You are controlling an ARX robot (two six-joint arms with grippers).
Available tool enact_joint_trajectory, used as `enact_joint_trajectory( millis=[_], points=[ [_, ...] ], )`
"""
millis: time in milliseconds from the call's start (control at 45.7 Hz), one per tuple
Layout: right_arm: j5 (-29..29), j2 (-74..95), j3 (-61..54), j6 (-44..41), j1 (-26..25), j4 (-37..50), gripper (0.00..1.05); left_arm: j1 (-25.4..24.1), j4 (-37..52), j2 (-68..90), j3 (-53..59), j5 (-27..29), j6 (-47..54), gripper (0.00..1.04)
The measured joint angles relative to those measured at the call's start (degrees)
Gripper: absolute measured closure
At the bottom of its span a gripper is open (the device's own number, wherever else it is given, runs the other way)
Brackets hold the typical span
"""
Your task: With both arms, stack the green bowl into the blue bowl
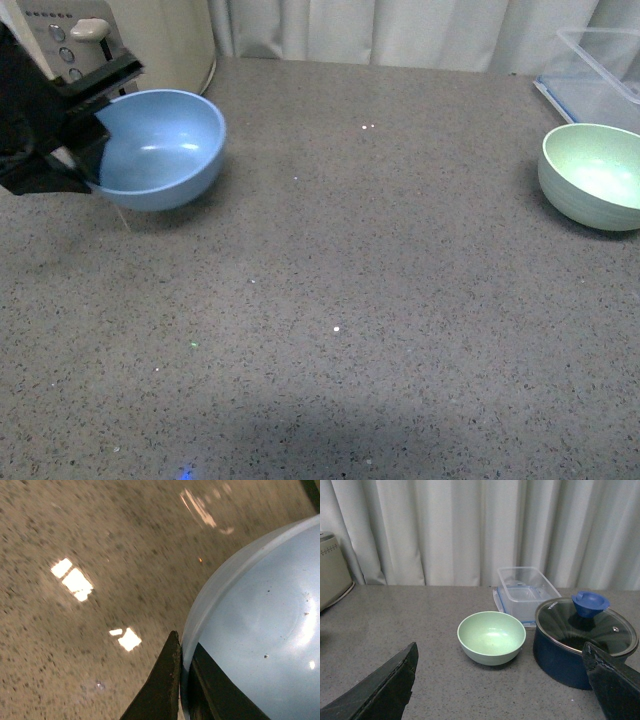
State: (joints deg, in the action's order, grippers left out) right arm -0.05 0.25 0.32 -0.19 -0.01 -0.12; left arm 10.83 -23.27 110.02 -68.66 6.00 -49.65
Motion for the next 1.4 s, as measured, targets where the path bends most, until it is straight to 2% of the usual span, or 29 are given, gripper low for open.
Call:
enact_joint_trajectory(
  millis=[131,328,438,657,766,985,1139,1182,1336,1401],
  points=[
    [0.0,0.0,0.0,0.0,0.0,0.0,0.09,8.5,0.0,-2.8,2.4,-1.8,1.9,1.01],
    [0.0,0.0,0.0,0.0,0.0,0.0,0.09,16.6,0.7,-3.8,5.2,-1.9,3.0,1.01],
    [0.0,0.0,0.0,0.0,0.0,0.0,0.09,18.2,1.2,-3.6,6.6,-1.9,2.9,1.01],
    [0.0,0.0,0.0,0.0,0.0,0.0,0.09,18.1,1.3,-2.8,6.5,-0.7,2.8,1.0],
    [0.0,0.0,0.0,0.0,0.0,0.0,0.09,18.1,0.3,-2.0,4.6,-0.6,2.6,0.86],
    [0.0,0.0,0.0,0.0,0.0,0.0,0.09,16.9,0.7,-2.3,3.8,-4.0,0.5,0.4],
    [0.0,0.0,0.0,0.0,0.0,0.0,0.09,9.2,2.8,-7.9,6.2,-3.1,0.2,0.08],
    [0.0,0.0,0.0,0.0,0.0,0.0,0.09,7.7,3.1,-8.9,6.8,-3.2,0.9,0.05],
    [0.0,0.0,0.0,0.0,0.0,0.0,0.09,-1.8,5.4,-13.2,10.9,-4.6,4.3,0.06],
    [0.0,0.0,0.0,0.0,0.0,0.0,0.09,-4.3,5.7,-14.8,12.2,-5.2,5.3,0.06]
  ],
)
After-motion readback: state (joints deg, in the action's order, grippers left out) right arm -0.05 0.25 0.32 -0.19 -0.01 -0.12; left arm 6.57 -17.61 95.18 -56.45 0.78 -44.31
